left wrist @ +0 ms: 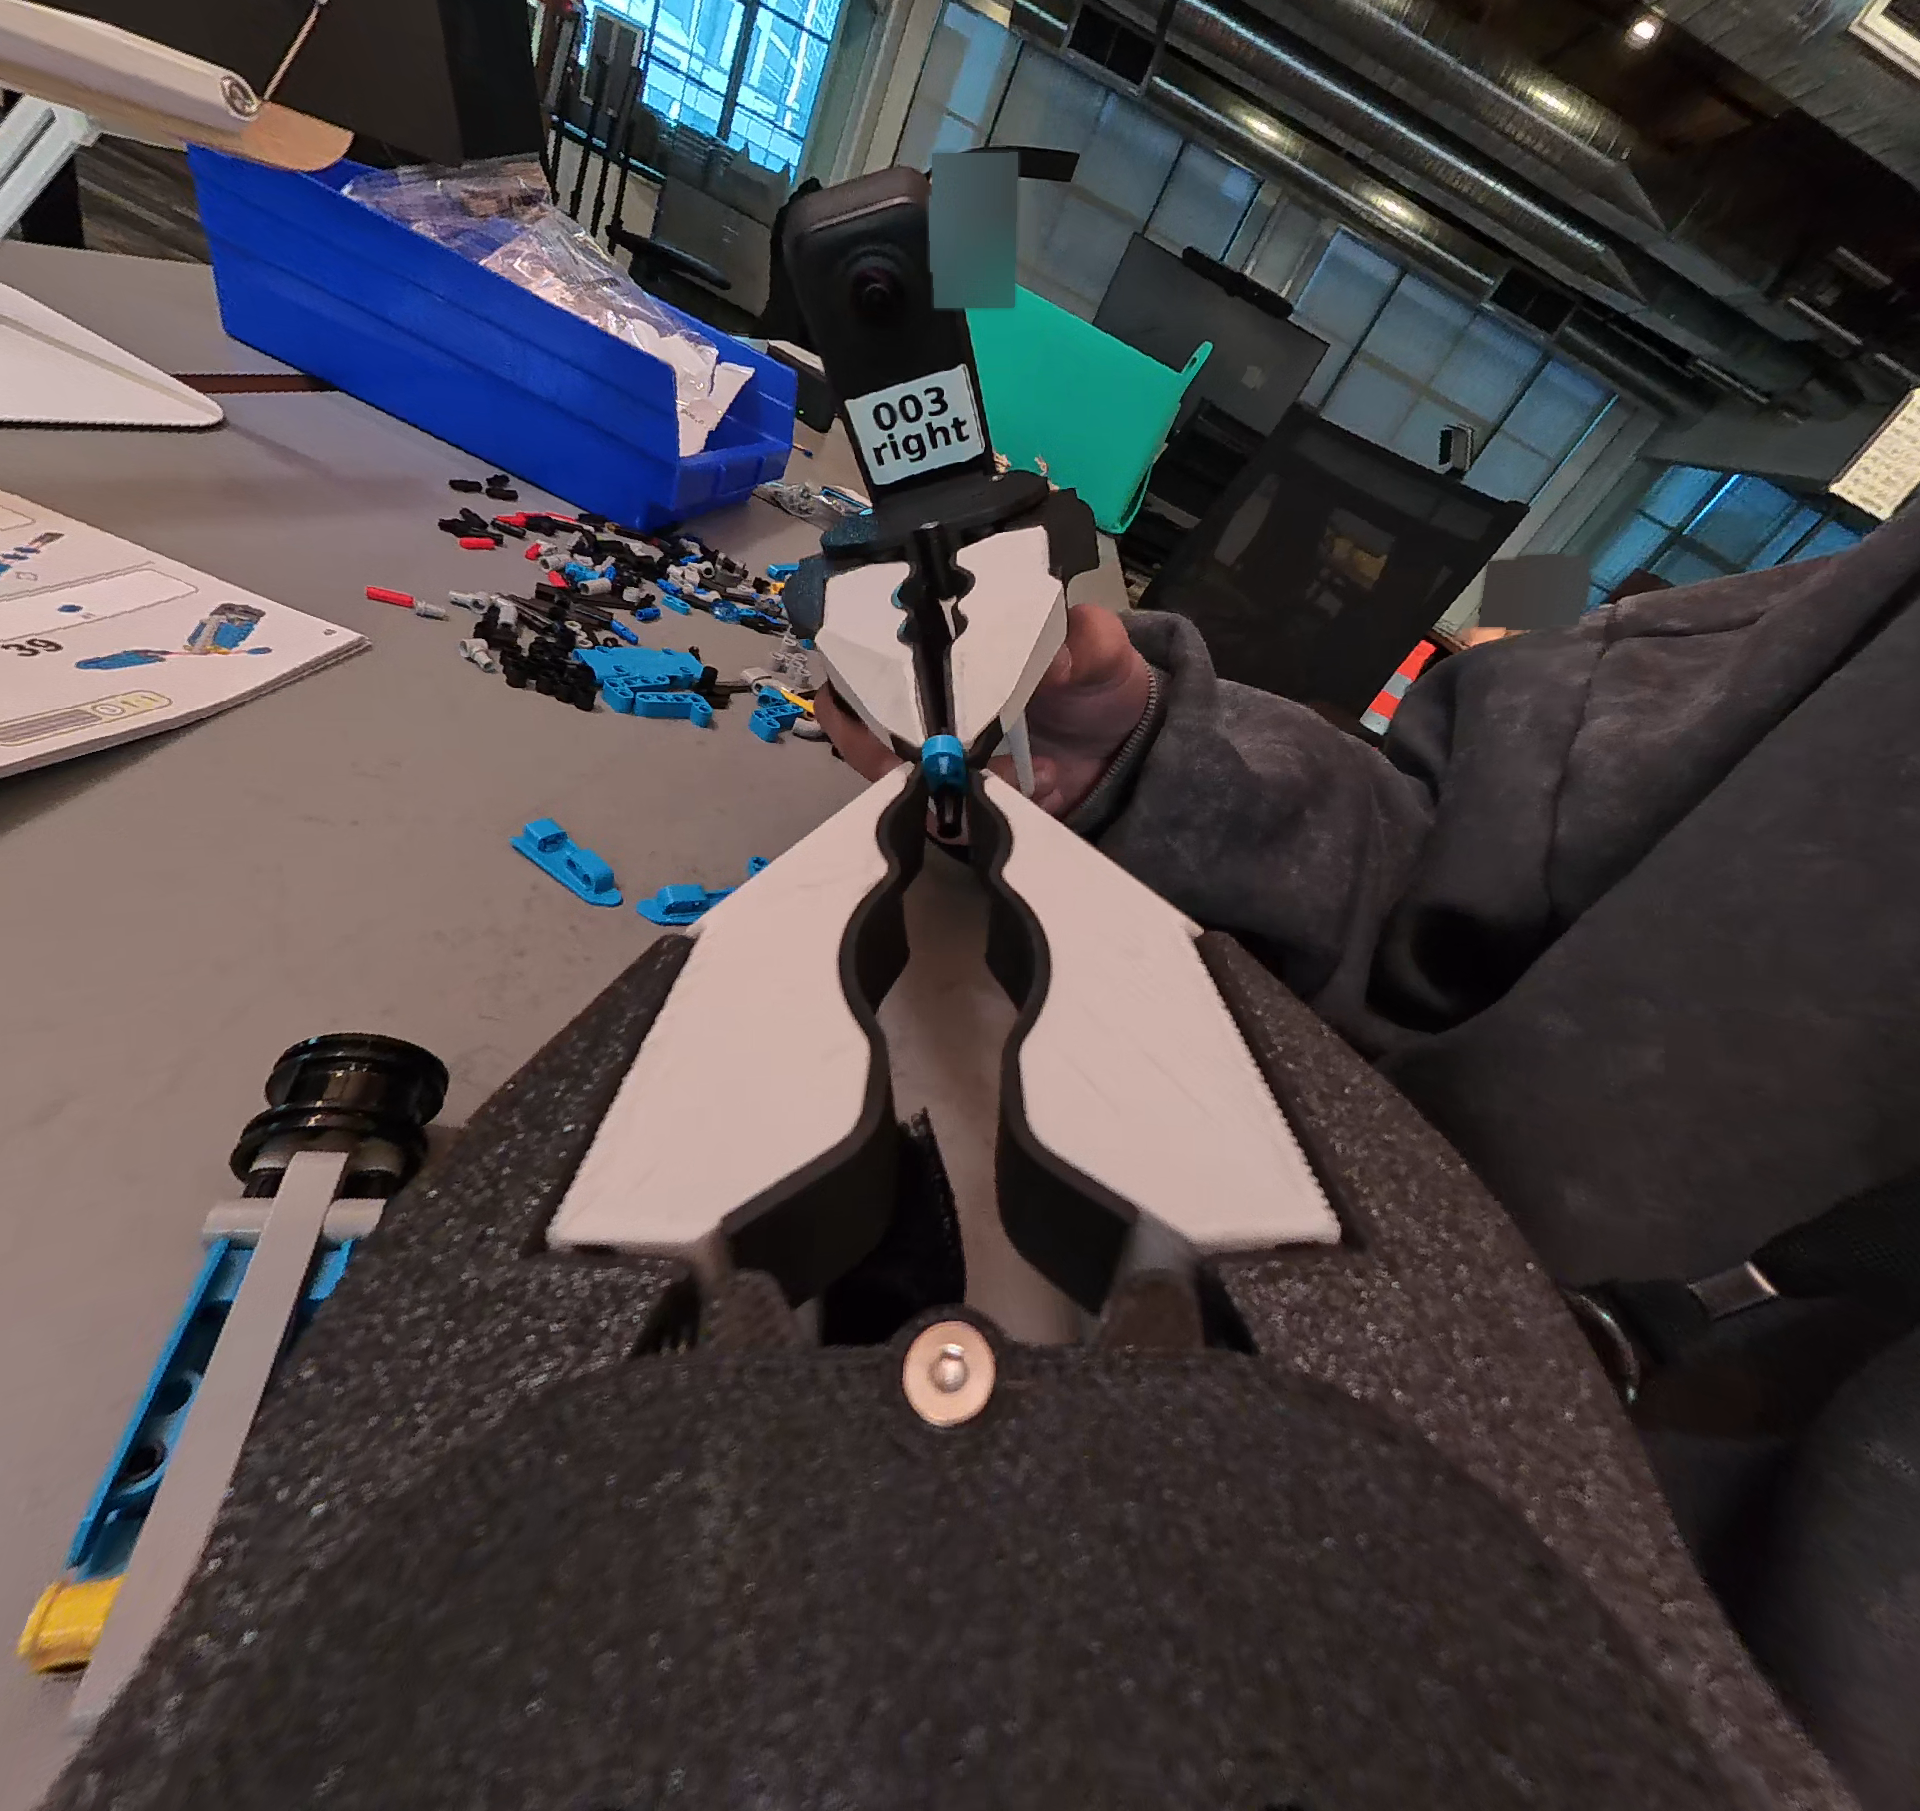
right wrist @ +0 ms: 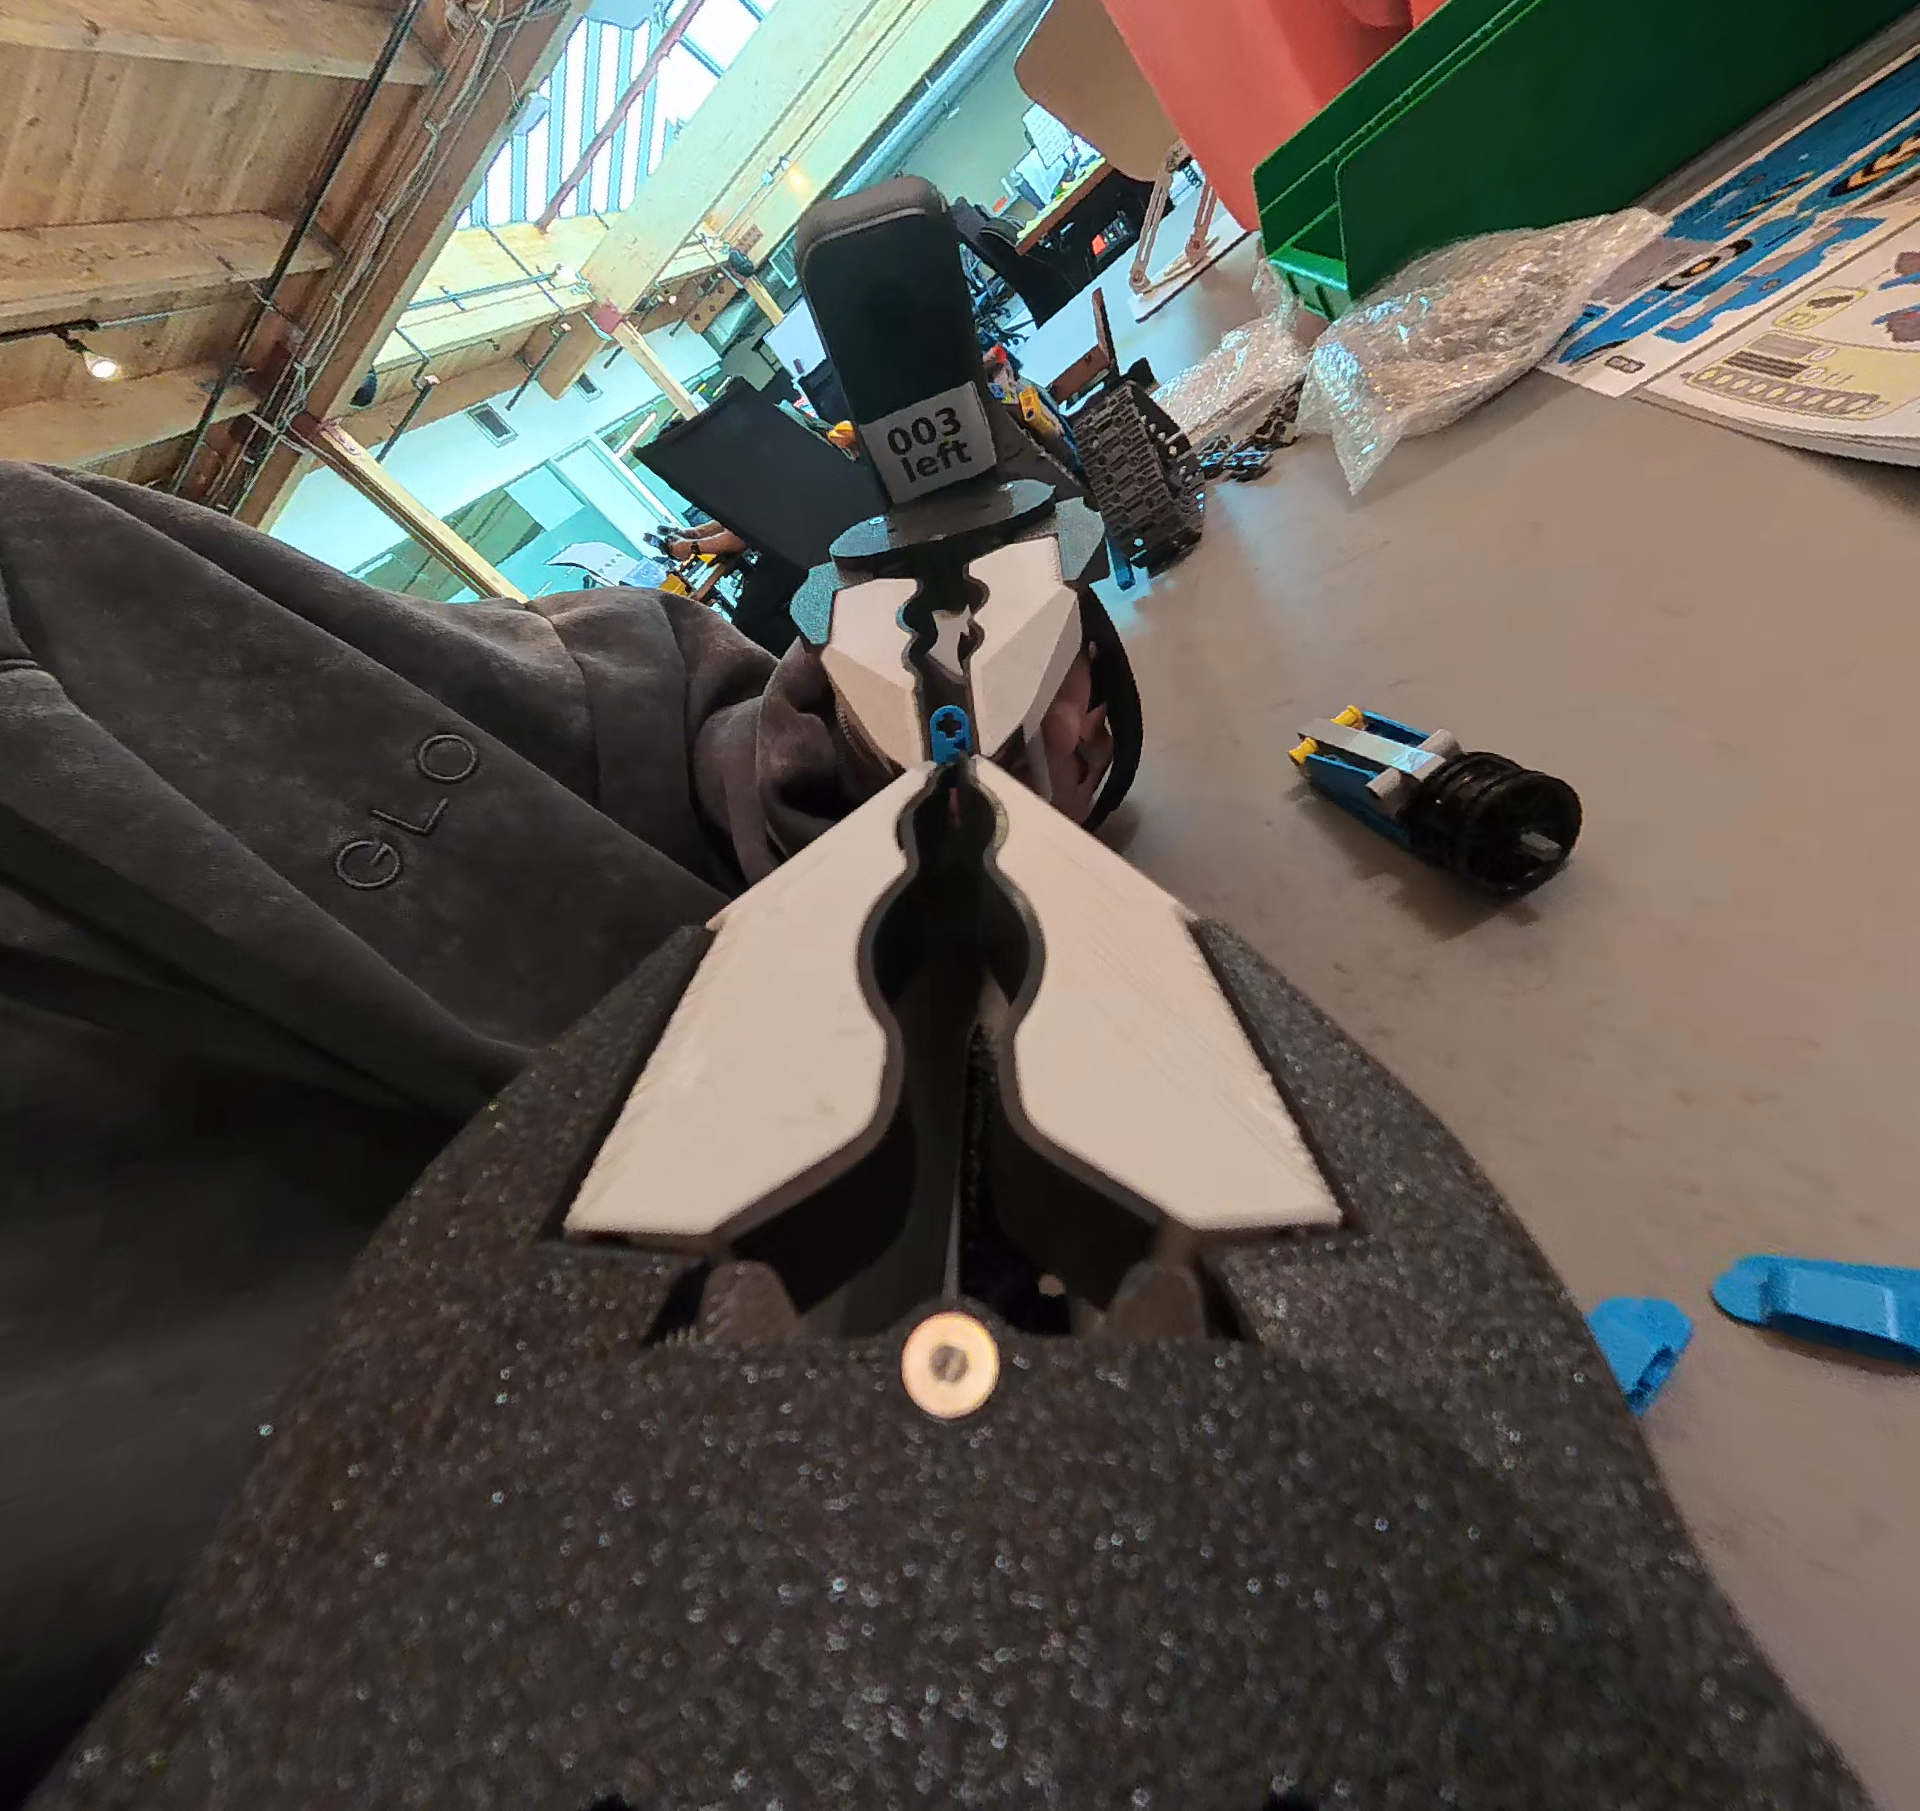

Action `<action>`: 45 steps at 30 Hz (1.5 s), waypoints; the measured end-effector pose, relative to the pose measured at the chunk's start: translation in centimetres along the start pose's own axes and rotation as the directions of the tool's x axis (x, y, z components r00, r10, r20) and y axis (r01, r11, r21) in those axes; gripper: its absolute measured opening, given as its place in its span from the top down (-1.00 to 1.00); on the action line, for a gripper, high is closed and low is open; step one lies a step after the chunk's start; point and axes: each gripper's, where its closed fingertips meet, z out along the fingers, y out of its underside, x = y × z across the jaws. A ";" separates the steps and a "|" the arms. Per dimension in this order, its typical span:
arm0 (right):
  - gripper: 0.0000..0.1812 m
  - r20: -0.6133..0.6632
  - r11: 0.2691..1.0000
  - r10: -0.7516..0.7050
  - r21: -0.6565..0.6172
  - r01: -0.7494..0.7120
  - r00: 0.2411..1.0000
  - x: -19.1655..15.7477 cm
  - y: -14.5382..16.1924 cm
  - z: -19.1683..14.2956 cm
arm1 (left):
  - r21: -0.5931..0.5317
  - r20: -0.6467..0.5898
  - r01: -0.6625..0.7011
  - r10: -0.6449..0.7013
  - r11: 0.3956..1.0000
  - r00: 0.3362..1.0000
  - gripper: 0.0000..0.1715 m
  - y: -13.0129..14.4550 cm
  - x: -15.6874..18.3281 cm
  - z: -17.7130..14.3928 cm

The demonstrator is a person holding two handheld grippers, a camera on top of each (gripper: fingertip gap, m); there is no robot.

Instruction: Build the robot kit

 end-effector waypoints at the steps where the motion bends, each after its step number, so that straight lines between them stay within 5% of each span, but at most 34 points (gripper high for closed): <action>1: 1.00 0.002 1.000 -0.013 0.002 0.013 1.000 -0.1 -0.1 0.0 | -0.002 -0.003 -0.001 0.001 1.000 1.000 0.93 0.0 0.1 -0.1; 19: 0.98 -0.007 0.996 -0.042 -0.074 0.041 0.999 -0.1 0.9 -0.4 | -0.052 -0.008 0.001 -0.002 0.999 1.000 0.93 0.8 0.1 0.2; 22: 0.74 -0.204 0.995 -0.095 -0.010 0.095 0.974 1.9 -1.3 -3.9 | -0.061 0.090 0.018 -0.013 0.998 0.996 0.93 1.0 -1.6 -0.2; 24: 0.76 -0.390 0.985 -0.175 -0.064 0.163 0.904 3.4 -1.4 -7.6 | -0.145 0.201 -0.001 0.030 0.989 0.979 0.93 2.5 -3.3 -0.2; 27: 0.75 -0.497 0.956 -0.256 -0.256 0.142 0.829 4.1 1.6 -10.2 | -0.376 0.320 -0.051 0.181 0.925 0.930 0.92 6.1 -5.3 0.3; 31: 0.76 -0.585 0.891 -0.334 -0.453 0.044 0.739 7.1 5.9 -11.4 | -0.560 0.299 -0.108 0.321 0.822 0.898 0.92 9.1 -5.5 0.9; 34: 0.79 -0.576 0.835 -0.403 -0.550 0.028 0.712 8.9 7.7 -11.8 | -0.542 0.281 -0.094 0.285 0.835 0.916 0.92 9.0 -5.2 1.0; 45: 0.80 -0.498 0.819 -0.420 -0.568 0.080 0.759 9.2 7.8 -11.0 | -0.439 0.280 0.006 0.131 0.898 0.951 0.92 7.7 -5.2 0.7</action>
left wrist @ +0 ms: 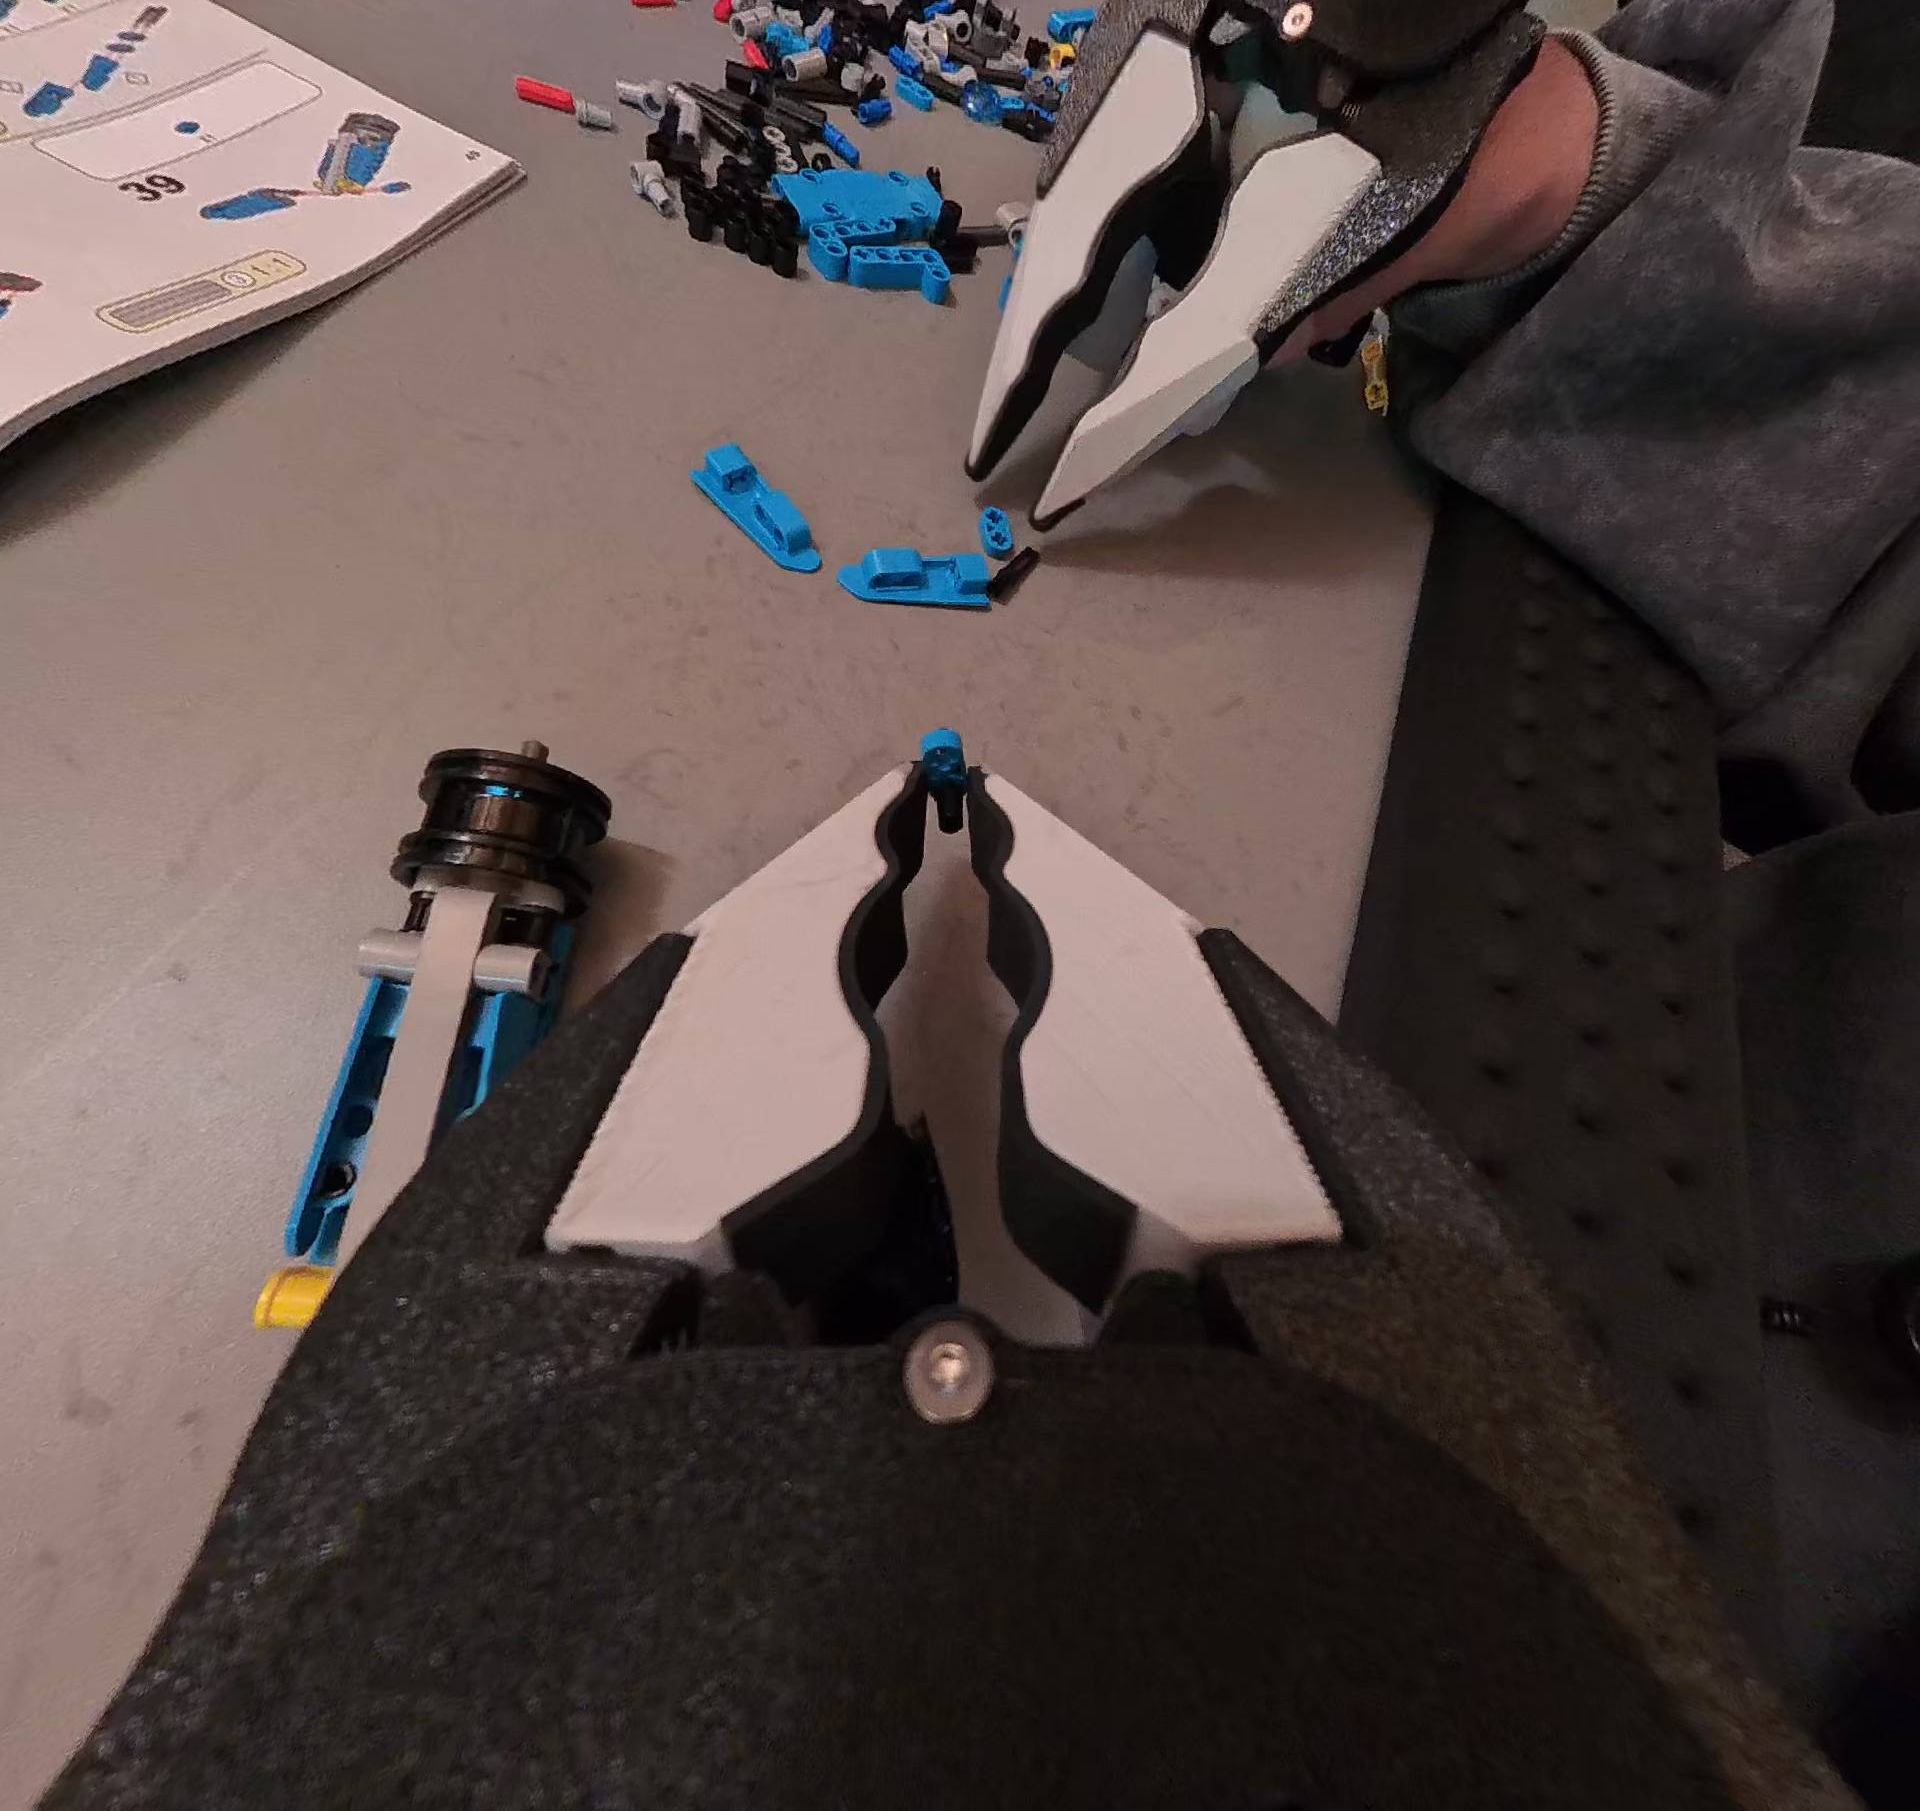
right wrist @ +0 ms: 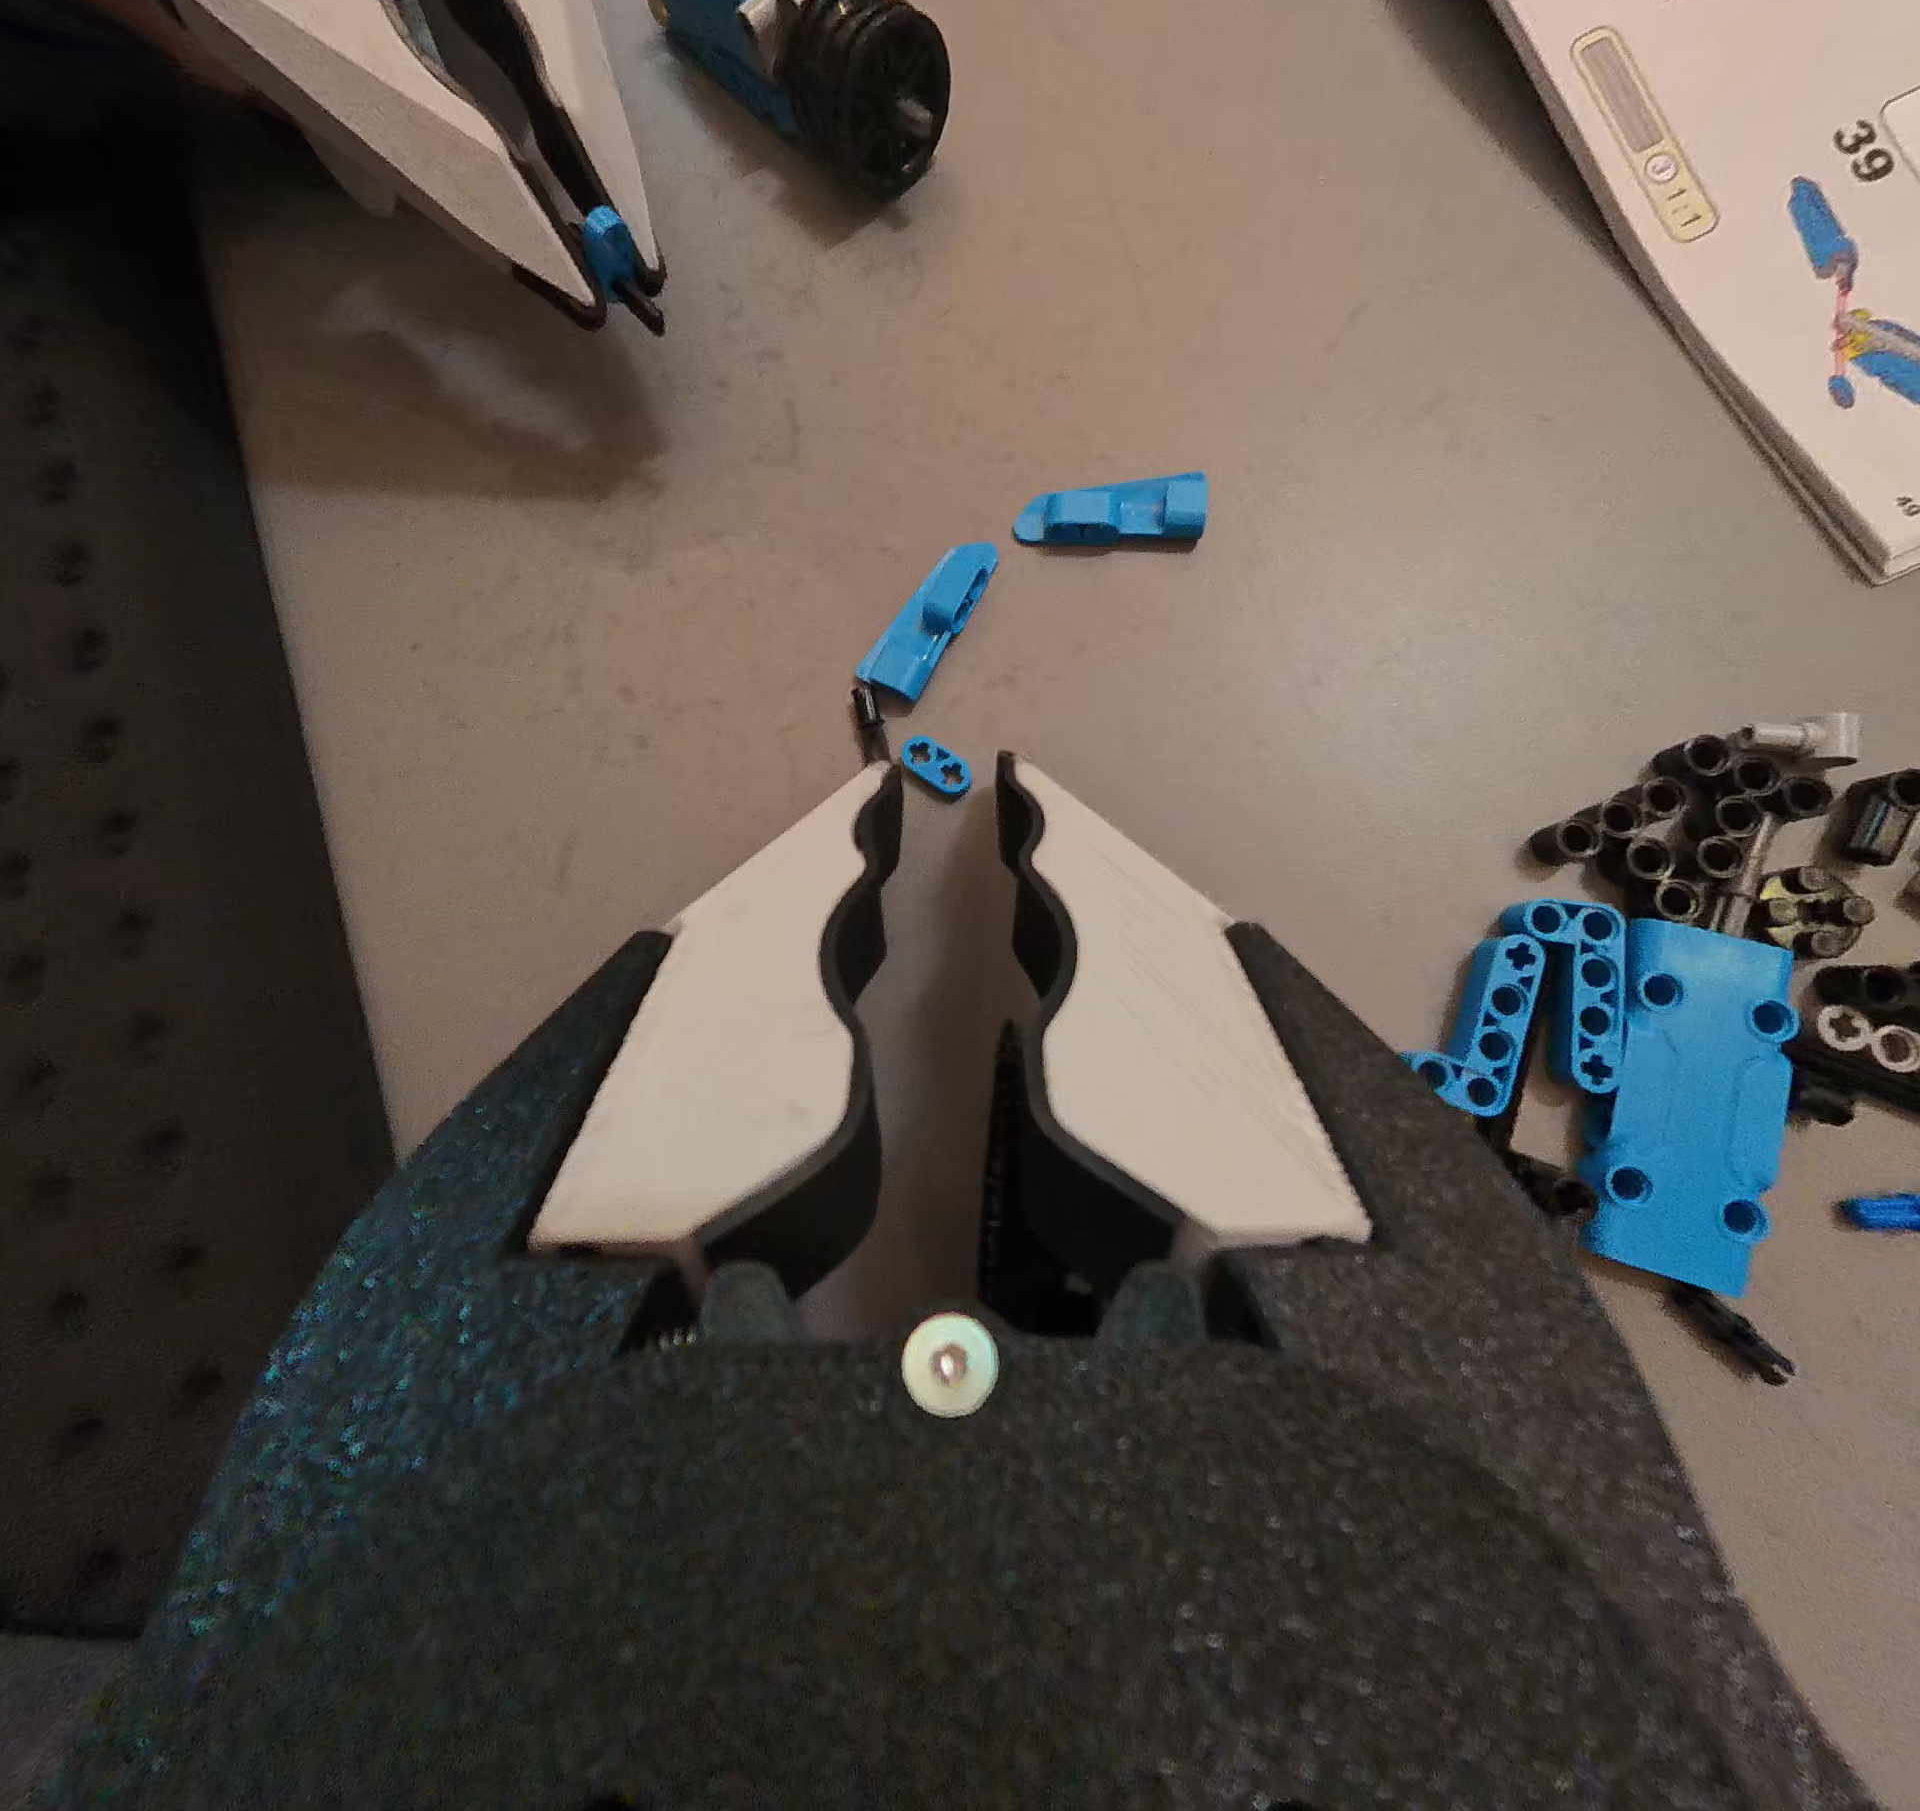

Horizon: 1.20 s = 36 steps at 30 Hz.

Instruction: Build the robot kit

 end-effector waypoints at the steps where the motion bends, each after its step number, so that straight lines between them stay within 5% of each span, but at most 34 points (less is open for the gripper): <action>1: 0.80 0.008 1.000 0.005 -0.006 -0.005 1.000 -0.1 0.2 -0.1 | -0.010 0.000 -0.007 0.007 1.000 1.000 0.92 0.1 0.1 0.1; 7: 0.85 0.083 0.999 -0.037 -0.016 0.038 0.996 -2.4 0.3 0.1 | -0.076 -0.006 -0.054 0.054 0.996 0.999 0.92 1.1 0.7 0.7; 18: 0.84 0.007 0.995 -0.088 -0.047 0.088 0.996 -1.8 -0.1 1.2 | -0.158 -0.095 -0.130 0.115 0.979 0.989 0.92 2.6 2.6 1.4; 23: 0.84 -0.002 0.996 -0.092 -0.012 0.092 0.996 -1.7 -0.6 0.6 | -0.243 -0.250 -0.090 0.027 0.966 0.968 0.92 4.1 4.7 1.4; 29: 0.82 -0.001 0.990 -0.120 -0.068 0.120 0.993 -1.8 -0.2 1.6 | -0.267 -0.306 0.003 -0.088 0.964 0.948 0.92 4.1 5.0 1.3; 36: 0.96 0.079 0.999 0.030 -0.030 -0.028 0.996 -2.1 -0.5 1.5 | -0.181 -0.225 -0.032 -0.010 0.983 0.974 0.92 3.0 4.1 1.1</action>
